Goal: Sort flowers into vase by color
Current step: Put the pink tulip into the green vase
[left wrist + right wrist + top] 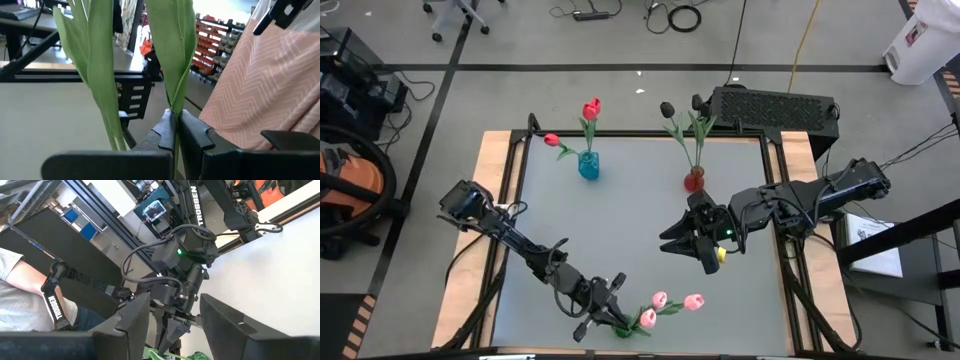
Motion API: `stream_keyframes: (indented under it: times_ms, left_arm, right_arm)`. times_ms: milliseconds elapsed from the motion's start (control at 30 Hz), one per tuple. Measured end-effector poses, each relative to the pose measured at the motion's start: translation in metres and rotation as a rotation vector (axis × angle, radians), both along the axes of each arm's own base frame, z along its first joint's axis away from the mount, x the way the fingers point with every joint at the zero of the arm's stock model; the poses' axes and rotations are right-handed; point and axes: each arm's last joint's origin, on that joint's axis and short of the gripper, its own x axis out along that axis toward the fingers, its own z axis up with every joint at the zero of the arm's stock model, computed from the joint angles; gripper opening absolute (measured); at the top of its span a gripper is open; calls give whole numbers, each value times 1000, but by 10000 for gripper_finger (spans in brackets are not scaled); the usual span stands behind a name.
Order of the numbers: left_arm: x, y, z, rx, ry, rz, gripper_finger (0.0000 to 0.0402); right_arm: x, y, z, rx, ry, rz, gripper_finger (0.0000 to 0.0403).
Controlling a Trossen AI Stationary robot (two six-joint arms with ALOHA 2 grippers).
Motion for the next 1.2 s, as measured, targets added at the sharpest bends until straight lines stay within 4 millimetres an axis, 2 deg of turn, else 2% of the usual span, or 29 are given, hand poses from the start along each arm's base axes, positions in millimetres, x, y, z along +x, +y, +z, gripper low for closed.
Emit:
stream_keyframes:
  times_ms: [900, 1000, 1200]
  left_arm:
    - [-1, -1, -5, 27, 46, -4, 14]
    - [-1, -1, -5, 0, 66, -3, 27]
    - [-1, -1, -5, -13, 77, -3, 79]
  right_arm:
    - [0, 0, 0, 0, 0, 0, 167]
    - [0, 0, 0, 0, 0, 0, 167]
    - [0, 0, 0, 0, 0, 0, 167]
